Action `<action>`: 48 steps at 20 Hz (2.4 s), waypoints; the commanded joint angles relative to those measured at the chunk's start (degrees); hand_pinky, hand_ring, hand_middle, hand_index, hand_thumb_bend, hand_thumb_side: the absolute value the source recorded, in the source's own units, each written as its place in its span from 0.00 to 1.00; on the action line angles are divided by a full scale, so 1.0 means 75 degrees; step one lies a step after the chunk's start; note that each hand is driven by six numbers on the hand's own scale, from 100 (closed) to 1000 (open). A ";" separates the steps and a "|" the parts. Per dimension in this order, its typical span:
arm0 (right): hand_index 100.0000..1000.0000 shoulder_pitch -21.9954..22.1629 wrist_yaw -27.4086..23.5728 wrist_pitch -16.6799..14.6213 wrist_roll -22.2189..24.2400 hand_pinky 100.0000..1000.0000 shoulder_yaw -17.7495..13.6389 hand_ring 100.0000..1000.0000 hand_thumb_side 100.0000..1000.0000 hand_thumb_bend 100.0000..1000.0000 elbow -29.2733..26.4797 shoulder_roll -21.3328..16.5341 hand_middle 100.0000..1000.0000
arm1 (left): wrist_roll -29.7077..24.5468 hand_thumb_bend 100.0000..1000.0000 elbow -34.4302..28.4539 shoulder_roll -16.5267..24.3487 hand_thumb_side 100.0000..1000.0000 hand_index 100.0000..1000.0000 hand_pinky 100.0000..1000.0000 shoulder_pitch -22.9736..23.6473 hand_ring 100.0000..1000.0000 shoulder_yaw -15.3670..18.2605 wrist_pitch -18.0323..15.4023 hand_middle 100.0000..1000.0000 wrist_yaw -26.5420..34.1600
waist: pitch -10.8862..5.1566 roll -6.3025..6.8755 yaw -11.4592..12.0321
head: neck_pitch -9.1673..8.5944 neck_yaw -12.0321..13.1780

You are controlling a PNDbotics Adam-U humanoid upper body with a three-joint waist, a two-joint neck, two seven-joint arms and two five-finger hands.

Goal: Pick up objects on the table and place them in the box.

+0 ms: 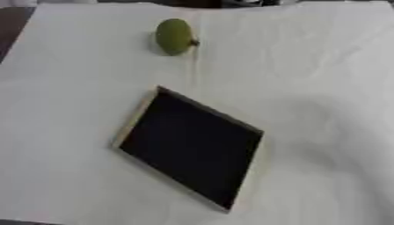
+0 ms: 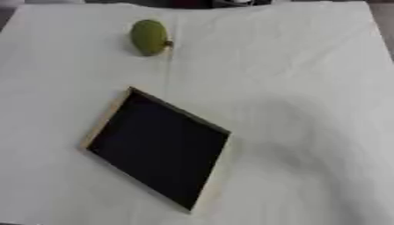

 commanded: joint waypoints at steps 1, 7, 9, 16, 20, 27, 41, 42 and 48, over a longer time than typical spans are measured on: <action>0.69 -0.0063 -0.0022 -0.0024 0.0048 0.71 -0.0007 0.69 0.51 0.00 -0.0118 -0.0222 0.55 | -0.0182 0.00 0.0654 0.0922 0.55 0.83 0.84 -0.0313 0.70 -0.0159 -0.0163 0.86 -0.0076 | -0.0145 0.0022 -0.0038 | -0.0009 0.0094; 0.69 -0.0052 -0.0067 -0.0009 0.0105 0.71 0.0025 0.69 0.51 0.00 -0.0118 -0.0267 0.55 | -0.1186 0.00 0.2548 0.2002 0.62 0.84 0.85 -0.1027 0.71 -0.0749 -0.0662 0.88 -0.0545 | -0.0216 0.0079 -0.0132 | 0.0037 0.0219; 0.69 -0.0030 -0.0080 -0.0023 0.0111 0.71 0.0026 0.69 0.50 0.00 -0.0118 -0.0282 0.55 | -0.1537 0.00 0.3101 0.2238 0.58 0.85 0.85 -0.1284 0.71 -0.0977 -0.0834 0.88 -0.0670 | -0.0240 0.0081 -0.0168 | 0.0056 0.0246; 0.69 0.0006 -0.0124 -0.0039 0.0167 0.71 0.0071 0.69 0.50 0.00 -0.0118 -0.0315 0.55 | -0.2201 0.00 0.4596 0.2654 0.43 0.86 0.87 -0.2197 0.73 -0.1718 -0.1409 0.89 -0.1475 | -0.0282 0.0075 -0.0197 | 0.0096 0.0270; 0.69 0.0020 -0.0150 -0.0051 0.0208 0.71 0.0092 0.69 0.50 0.00 -0.0118 -0.0319 0.55 | -0.2475 0.00 0.5312 0.2681 0.34 0.87 0.88 -0.2697 0.75 -0.2106 -0.1762 0.89 -0.2215 | -0.0292 0.0045 -0.0225 | 0.0074 0.0175; 0.69 0.0038 -0.0160 -0.0081 0.0253 0.71 0.0119 0.69 0.50 0.00 -0.0118 -0.0298 0.55 | -0.2697 0.00 0.6214 0.2557 0.22 0.91 0.90 -0.3281 0.79 -0.2496 -0.2233 0.91 -0.3578 | -0.0273 -0.0005 -0.0280 | 0.0006 0.0037; 0.69 0.0058 -0.0207 -0.0046 0.0317 0.71 0.0135 0.70 0.51 0.00 -0.0118 -0.0276 0.55 | -0.2861 0.00 0.7749 0.2262 0.10 0.96 0.91 -0.3967 0.83 -0.2697 -0.3195 0.93 -0.6276 | -0.0294 0.0021 -0.0340 | -0.0017 0.0102; 0.69 0.0058 -0.0209 -0.0041 0.0316 0.71 0.0134 0.70 0.51 0.00 -0.0118 -0.0271 0.55 | -0.2817 0.00 0.7756 0.2246 0.09 0.96 0.91 -0.3953 0.82 -0.2703 -0.3189 0.93 -0.6383 | -0.0295 0.0024 -0.0343 | -0.0015 0.0102; 0.69 0.0047 -0.0239 -0.0024 0.0339 0.71 0.0144 0.70 0.51 0.00 -0.0118 -0.0256 0.55 | -0.2969 0.06 0.7806 0.2076 0.08 0.94 0.93 -0.4096 0.84 -0.2779 -0.3161 0.93 -0.6648 | -0.0314 0.0029 -0.0364 | -0.0030 0.0143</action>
